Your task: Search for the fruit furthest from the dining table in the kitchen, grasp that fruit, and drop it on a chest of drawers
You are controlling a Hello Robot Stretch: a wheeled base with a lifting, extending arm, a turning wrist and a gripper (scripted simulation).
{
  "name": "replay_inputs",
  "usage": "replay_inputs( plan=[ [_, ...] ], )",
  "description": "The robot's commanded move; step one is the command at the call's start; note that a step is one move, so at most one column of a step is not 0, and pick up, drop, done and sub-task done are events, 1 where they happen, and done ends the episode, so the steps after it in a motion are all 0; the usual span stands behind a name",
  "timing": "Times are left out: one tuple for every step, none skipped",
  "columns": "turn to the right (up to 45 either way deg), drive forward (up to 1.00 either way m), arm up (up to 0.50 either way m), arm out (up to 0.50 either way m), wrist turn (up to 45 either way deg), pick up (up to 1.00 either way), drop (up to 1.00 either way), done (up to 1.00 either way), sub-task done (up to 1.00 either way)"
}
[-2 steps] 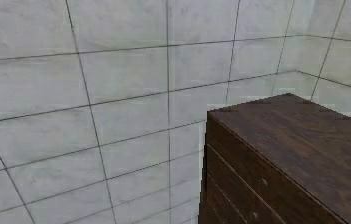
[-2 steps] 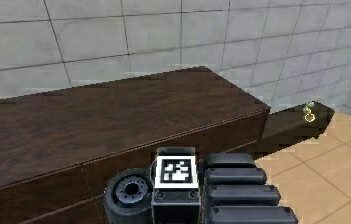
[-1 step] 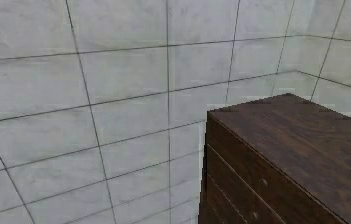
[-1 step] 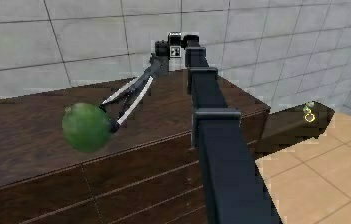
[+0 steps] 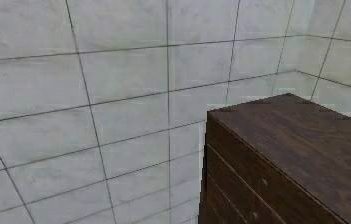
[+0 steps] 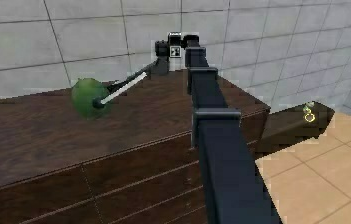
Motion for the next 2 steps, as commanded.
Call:
replay_inputs(
  plan=[
    [0.0,0.0,-0.12,0.0,0.0,0.0,0.0,0.0,0.0],
    [0.0,0.0,0.0,0.0,0.0,0.0,1.0,0.0,0.0]
  ],
)
